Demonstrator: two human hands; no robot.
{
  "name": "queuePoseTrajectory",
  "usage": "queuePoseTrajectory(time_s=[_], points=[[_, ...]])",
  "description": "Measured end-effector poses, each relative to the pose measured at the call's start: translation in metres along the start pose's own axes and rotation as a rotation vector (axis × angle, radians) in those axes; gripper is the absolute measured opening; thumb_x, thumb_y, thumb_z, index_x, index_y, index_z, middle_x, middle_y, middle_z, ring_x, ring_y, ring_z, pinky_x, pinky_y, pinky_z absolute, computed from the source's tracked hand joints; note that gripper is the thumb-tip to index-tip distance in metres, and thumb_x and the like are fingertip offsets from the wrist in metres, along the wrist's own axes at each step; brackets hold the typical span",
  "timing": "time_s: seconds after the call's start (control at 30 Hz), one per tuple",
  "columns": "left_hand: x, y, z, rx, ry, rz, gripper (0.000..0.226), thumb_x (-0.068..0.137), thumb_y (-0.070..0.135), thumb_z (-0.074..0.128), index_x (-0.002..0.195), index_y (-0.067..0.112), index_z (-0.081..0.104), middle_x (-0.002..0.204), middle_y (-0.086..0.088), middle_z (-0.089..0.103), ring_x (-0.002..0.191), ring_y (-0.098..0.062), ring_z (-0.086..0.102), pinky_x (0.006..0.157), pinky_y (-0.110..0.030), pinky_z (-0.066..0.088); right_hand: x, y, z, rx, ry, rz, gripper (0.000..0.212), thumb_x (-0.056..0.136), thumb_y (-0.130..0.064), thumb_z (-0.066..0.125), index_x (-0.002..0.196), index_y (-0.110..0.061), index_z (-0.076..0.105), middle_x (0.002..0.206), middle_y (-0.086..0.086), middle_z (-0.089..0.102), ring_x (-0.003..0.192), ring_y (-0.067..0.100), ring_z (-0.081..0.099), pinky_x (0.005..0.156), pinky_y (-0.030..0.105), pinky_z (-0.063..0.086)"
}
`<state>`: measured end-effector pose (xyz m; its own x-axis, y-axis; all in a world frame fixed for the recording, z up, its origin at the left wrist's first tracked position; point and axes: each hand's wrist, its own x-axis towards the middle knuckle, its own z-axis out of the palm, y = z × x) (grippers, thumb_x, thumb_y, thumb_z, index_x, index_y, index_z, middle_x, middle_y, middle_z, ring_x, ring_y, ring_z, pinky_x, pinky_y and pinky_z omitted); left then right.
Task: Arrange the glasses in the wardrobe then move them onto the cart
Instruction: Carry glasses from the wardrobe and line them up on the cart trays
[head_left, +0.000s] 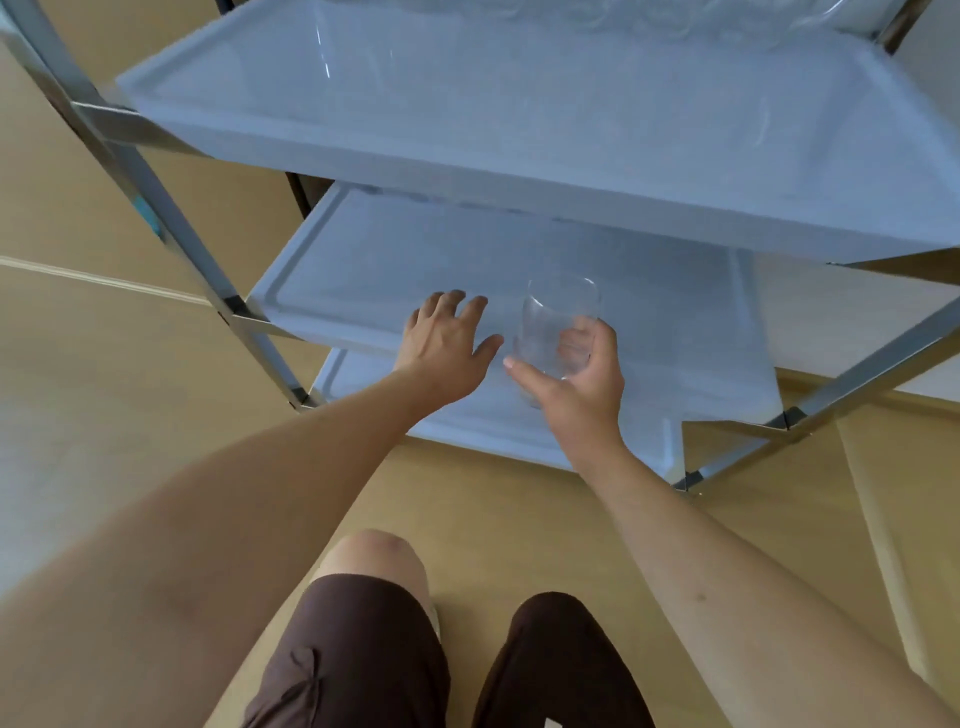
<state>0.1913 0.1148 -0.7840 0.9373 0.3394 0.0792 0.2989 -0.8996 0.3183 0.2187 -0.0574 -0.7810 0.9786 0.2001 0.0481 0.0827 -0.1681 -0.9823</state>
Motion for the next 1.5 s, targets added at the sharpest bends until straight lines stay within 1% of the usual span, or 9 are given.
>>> queuePoseTrajectory(time_s=[0.1, 0.23, 0.5, 0.77, 0.9, 1.03, 1.17, 1.3, 1.5], points=[[-0.002, -0.005, 0.016, -0.003, 0.038, 0.004, 0.058, 0.101, 0.048, 0.05, 0.15, 0.017, 0.042, 0.155, -0.015, 0.04, 0.145, -0.034, 0.029, 0.117, -0.05, 0.028, 0.005, 0.012, 0.006, 0.01, 0.026, -0.042, 0.074, 0.062, -0.036, 0.095, 0.122, -0.032, 0.051, 0.118, -0.015, 0.059, 0.113, 0.001, 0.057, 0.095, 0.024, 0.048], [0.001, -0.014, 0.026, 0.017, 0.075, 0.013, 0.055, 0.101, 0.046, 0.048, 0.147, 0.017, 0.045, 0.153, -0.012, 0.043, 0.144, -0.035, 0.03, 0.115, -0.048, 0.027, 0.017, 0.02, 0.011, 0.049, 0.048, -0.082, 0.077, 0.062, -0.031, 0.096, 0.124, -0.03, 0.051, 0.118, -0.012, 0.06, 0.114, 0.005, 0.059, 0.096, 0.023, 0.048], [0.025, -0.01, 0.04, 0.006, 0.078, 0.054, 0.053, 0.101, 0.046, 0.048, 0.146, 0.018, 0.047, 0.151, -0.01, 0.045, 0.144, -0.035, 0.029, 0.116, -0.046, 0.025, 0.048, 0.032, 0.009, 0.047, 0.108, -0.14, 0.078, 0.058, -0.037, 0.094, 0.122, -0.031, 0.05, 0.116, -0.011, 0.06, 0.109, 0.009, 0.061, 0.097, 0.031, 0.05], [0.071, 0.03, 0.06, 0.004, 0.046, 0.147, 0.056, 0.098, 0.049, 0.051, 0.146, 0.02, 0.048, 0.149, -0.009, 0.046, 0.143, -0.032, 0.031, 0.115, -0.044, 0.026, 0.093, 0.046, -0.026, 0.009, 0.231, -0.168, 0.083, 0.058, -0.035, 0.097, 0.127, -0.024, 0.052, 0.113, -0.01, 0.059, 0.106, 0.01, 0.061, 0.092, 0.024, 0.05], [0.103, 0.055, 0.071, 0.003, 0.037, 0.177, 0.056, 0.098, 0.05, 0.049, 0.147, 0.022, 0.045, 0.149, -0.007, 0.046, 0.141, -0.031, 0.032, 0.114, -0.045, 0.03, 0.114, 0.053, -0.048, -0.017, 0.274, -0.177, 0.081, 0.058, -0.037, 0.097, 0.125, -0.027, 0.053, 0.108, -0.015, 0.059, 0.103, 0.003, 0.061, 0.089, 0.021, 0.05], [0.129, 0.081, 0.087, -0.001, 0.037, 0.204, 0.053, 0.098, 0.048, 0.049, 0.144, 0.021, 0.048, 0.143, -0.006, 0.051, 0.139, -0.031, 0.036, 0.112, -0.045, 0.032, 0.133, 0.058, -0.066, -0.04, 0.299, -0.183, 0.085, 0.059, -0.039, 0.097, 0.13, -0.027, 0.052, 0.11, -0.016, 0.06, 0.103, 0.0, 0.061, 0.093, 0.026, 0.052], [0.162, 0.098, 0.095, 0.004, 0.036, 0.278, 0.056, 0.097, 0.048, 0.05, 0.146, 0.022, 0.046, 0.147, -0.006, 0.048, 0.141, -0.031, 0.033, 0.115, -0.046, 0.029, 0.151, 0.062, -0.082, -0.023, 0.345, -0.186, 0.092, 0.061, -0.036, 0.097, 0.14, -0.024, 0.05, 0.113, -0.011, 0.062, 0.107, 0.008, 0.064, 0.098, 0.035, 0.053], [0.193, 0.113, 0.103, -0.024, 0.025, 0.286, 0.057, 0.096, 0.052, 0.049, 0.146, 0.024, 0.046, 0.15, -0.004, 0.046, 0.142, -0.03, 0.033, 0.115, -0.047, 0.029, 0.17, 0.065, -0.093, -0.048, 0.369, -0.197, 0.092, 0.062, -0.036, 0.097, 0.14, -0.024, 0.05, 0.117, -0.006, 0.062, 0.109, 0.008, 0.064, 0.1, 0.036, 0.053], [0.215, 0.133, 0.11, 0.036, -0.038, 0.315, 0.044, 0.095, 0.051, 0.041, 0.13, 0.029, 0.057, 0.13, -0.001, 0.058, 0.13, -0.028, 0.045, 0.102, -0.049, 0.033, 0.196, 0.068, -0.098, -0.051, 0.393, -0.198, 0.087, 0.066, -0.038, 0.094, 0.138, -0.025, 0.048, 0.122, -0.009, 0.061, 0.111, 0.008, 0.06, 0.099, 0.031, 0.051]])
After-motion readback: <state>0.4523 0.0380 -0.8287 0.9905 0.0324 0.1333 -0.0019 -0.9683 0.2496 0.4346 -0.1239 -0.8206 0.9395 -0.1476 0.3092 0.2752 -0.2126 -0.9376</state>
